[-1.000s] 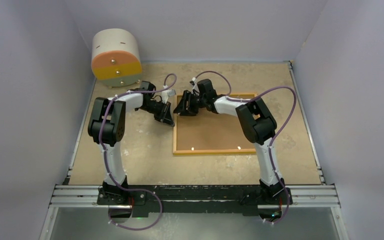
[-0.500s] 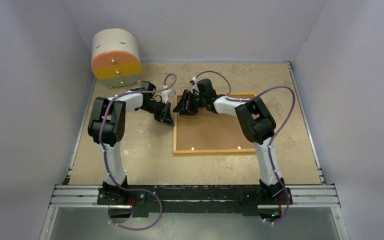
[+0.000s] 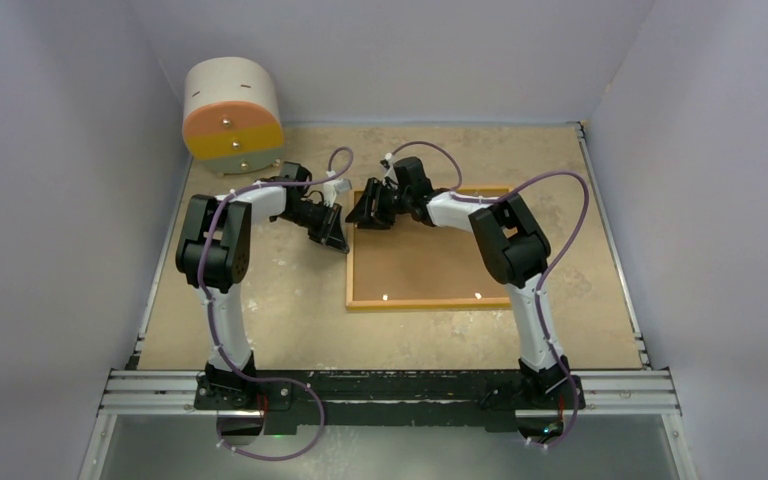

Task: Put the photo into the frame
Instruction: Install the photo frame at the center of the board, then adjust the photo frame at the center of the board.

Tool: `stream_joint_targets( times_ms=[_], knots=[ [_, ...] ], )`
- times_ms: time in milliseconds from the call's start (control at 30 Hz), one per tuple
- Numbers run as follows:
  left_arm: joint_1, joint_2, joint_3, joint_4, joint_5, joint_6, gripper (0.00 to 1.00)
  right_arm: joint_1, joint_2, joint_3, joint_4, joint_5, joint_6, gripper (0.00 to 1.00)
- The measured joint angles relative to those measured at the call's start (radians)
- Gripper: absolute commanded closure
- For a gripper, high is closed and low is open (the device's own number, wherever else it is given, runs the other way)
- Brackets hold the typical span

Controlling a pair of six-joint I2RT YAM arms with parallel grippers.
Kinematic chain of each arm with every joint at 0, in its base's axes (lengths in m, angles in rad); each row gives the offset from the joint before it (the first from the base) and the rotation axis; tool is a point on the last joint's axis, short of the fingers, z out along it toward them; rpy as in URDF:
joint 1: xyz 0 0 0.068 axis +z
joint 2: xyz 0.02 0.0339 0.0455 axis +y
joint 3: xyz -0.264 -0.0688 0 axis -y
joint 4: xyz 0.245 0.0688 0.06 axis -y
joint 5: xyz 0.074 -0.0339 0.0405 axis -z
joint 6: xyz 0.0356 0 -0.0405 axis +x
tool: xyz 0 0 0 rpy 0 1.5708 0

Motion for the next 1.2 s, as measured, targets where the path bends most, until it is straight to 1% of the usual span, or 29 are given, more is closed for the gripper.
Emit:
stream_joint_targets(
  times_ms=[100, 233, 267, 300, 400, 500, 633, 767, 900, 1000, 1100, 1200],
  knots=[
    [0.000, 0.000, 0.000, -0.003, 0.000, 0.006, 0.95, -0.001, 0.000, -0.001, 0.008, -0.010, 0.016, 0.39],
    [0.002, -0.004, 0.006, -0.020, -0.001, 0.027, 0.91, -0.020, -0.021, -0.044, 0.064, -0.045, 0.056, 0.20],
    [0.003, -0.005, 0.011, -0.030, -0.005, 0.039, 0.89, -0.026, -0.035, -0.061, 0.071, -0.054, 0.061, 0.06],
    [0.007, -0.005, 0.015, -0.042, -0.017, 0.053, 0.88, -0.038, -0.063, -0.092, 0.081, -0.061, 0.070, 0.02],
    [0.027, -0.009, 0.023, -0.078, -0.046, 0.096, 0.81, -0.106, -0.168, -0.171, 0.073, -0.068, 0.080, 0.01],
    [0.043, -0.027, 0.023, -0.106, -0.071, 0.132, 0.76, -0.221, -0.296, -0.221, 0.046, -0.027, 0.068, 0.01],
    [0.042, -0.066, 0.008, -0.122, -0.093, 0.184, 0.74, -0.401, -0.468, -0.282, -0.013, 0.117, 0.019, 0.01],
    [0.013, -0.092, -0.056, -0.116, -0.125, 0.218, 0.75, -0.544, -0.555, -0.344, -0.073, 0.303, -0.050, 0.01],
    [-0.027, -0.103, -0.095, -0.111, -0.136, 0.236, 0.78, -0.629, -0.556, -0.402, -0.119, 0.441, -0.108, 0.01],
    [-0.048, -0.114, -0.107, -0.101, -0.149, 0.252, 0.78, -0.657, -0.521, -0.416, -0.144, 0.499, -0.135, 0.01],
    [-0.059, -0.122, -0.117, -0.094, -0.154, 0.264, 0.79, -0.665, -0.472, -0.416, -0.146, 0.515, -0.148, 0.01],
    [-0.078, -0.135, -0.131, -0.089, -0.163, 0.278, 0.79, -0.663, -0.416, -0.416, -0.134, 0.497, -0.152, 0.01]
  ],
)
